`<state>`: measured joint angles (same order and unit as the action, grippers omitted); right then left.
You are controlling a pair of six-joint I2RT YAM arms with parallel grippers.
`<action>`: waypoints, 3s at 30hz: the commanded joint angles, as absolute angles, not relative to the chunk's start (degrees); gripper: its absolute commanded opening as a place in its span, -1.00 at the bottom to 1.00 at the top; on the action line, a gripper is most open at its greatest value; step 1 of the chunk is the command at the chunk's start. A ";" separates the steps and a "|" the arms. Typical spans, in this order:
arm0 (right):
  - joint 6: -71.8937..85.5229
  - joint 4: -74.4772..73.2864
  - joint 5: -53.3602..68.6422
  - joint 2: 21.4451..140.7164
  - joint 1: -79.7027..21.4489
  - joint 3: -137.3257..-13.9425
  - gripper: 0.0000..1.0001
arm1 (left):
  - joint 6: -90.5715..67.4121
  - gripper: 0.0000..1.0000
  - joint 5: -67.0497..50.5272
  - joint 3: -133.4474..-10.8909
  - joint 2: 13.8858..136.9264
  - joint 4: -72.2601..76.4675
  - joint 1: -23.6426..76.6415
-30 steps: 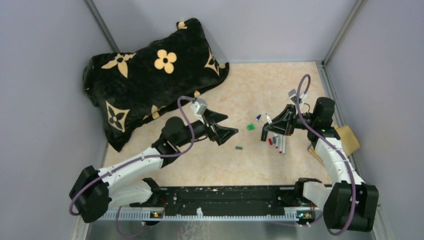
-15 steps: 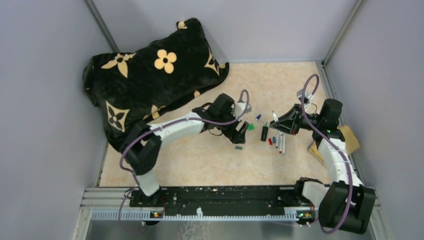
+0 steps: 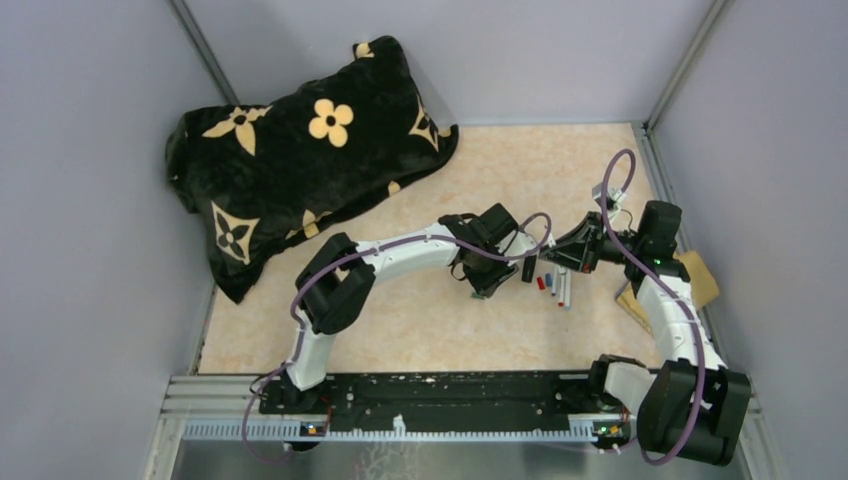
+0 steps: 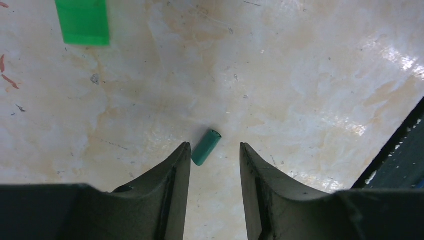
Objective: Insert the pens into the pen caps
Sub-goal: Insert the pen cap onto the pen.
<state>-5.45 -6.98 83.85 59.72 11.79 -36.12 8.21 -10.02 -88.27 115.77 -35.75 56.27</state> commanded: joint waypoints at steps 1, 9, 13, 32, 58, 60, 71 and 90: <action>-7.64 -7.11 84.59 59.72 12.30 -39.11 -1.00 | 10.84 -0.10 -7.14 -91.35 118.37 -41.12 57.01; -7.70 -7.28 84.61 59.81 12.48 -39.20 -1.00 | 11.40 -0.10 -6.02 -91.63 119.52 -41.69 57.68; -7.73 -7.38 84.66 59.81 12.61 -39.29 -1.00 | 11.71 -0.10 -6.38 -91.77 120.08 -41.83 57.83; -7.65 -7.65 85.67 59.48 13.01 -39.51 -1.00 | 5.58 -0.63 0.43 -87.79 121.57 -41.41 57.95; -7.56 -7.83 86.88 58.95 13.25 -39.73 -1.00 | -10.63 -0.22 7.53 -73.21 114.46 -43.01 52.41; -7.56 -7.82 86.84 58.95 13.27 -39.73 -1.00 | -10.59 -0.18 7.11 -73.14 114.66 -43.08 52.38; -7.56 -7.82 87.06 59.13 13.27 -39.73 -1.00 | -9.34 -0.34 2.77 -73.98 116.82 -41.04 51.74; -7.56 -7.80 87.39 59.07 13.23 -39.81 -1.00 | -8.38 -0.34 1.50 -77.76 119.74 -41.37 51.35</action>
